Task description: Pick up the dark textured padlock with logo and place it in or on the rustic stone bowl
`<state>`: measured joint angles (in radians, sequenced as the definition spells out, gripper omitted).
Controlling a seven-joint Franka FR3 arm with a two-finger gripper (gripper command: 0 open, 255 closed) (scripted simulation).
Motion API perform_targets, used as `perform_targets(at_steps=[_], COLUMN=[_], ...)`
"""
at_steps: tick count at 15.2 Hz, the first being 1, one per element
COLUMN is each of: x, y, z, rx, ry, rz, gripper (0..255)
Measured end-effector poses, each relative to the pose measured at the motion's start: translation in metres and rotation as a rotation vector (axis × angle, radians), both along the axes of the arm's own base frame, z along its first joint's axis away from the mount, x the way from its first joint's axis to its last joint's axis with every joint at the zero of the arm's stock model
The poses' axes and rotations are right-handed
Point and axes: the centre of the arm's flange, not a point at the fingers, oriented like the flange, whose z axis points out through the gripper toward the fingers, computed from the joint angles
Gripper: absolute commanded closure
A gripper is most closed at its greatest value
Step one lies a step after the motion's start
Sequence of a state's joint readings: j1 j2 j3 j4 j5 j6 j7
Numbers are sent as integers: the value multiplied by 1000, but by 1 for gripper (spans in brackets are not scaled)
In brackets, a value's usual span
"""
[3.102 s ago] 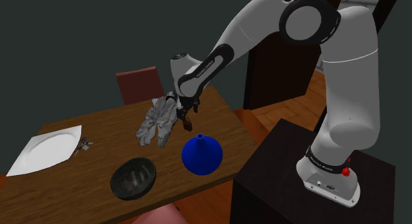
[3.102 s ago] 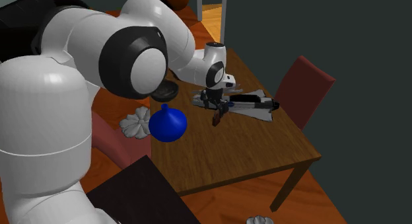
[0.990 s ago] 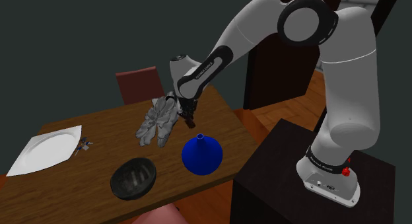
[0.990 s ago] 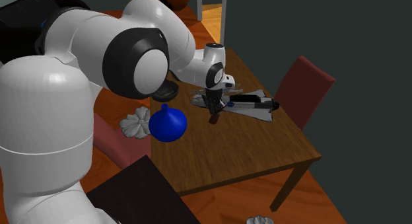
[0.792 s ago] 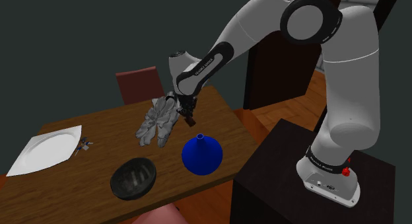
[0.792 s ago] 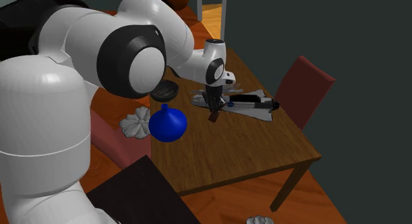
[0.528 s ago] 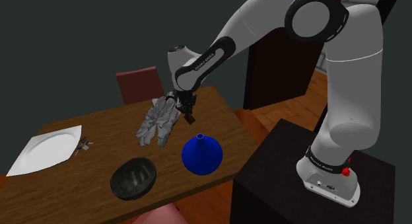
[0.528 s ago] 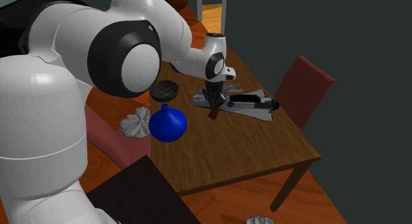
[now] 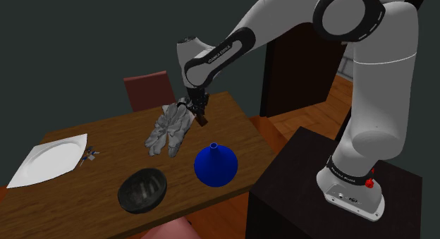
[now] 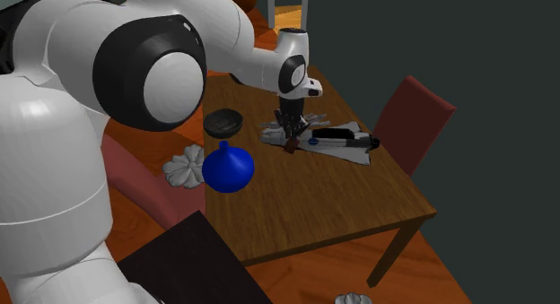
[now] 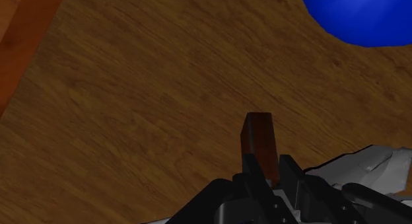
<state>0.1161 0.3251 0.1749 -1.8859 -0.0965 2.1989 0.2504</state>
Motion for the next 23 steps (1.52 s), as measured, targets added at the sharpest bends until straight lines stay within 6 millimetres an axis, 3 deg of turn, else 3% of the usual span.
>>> perform_targets(at_steps=[7, 23], x=[-1, -45], y=[5, 204], z=[33, 42], rx=[0, 0], ry=[0, 0], rz=[0, 2], gripper=[255, 255])
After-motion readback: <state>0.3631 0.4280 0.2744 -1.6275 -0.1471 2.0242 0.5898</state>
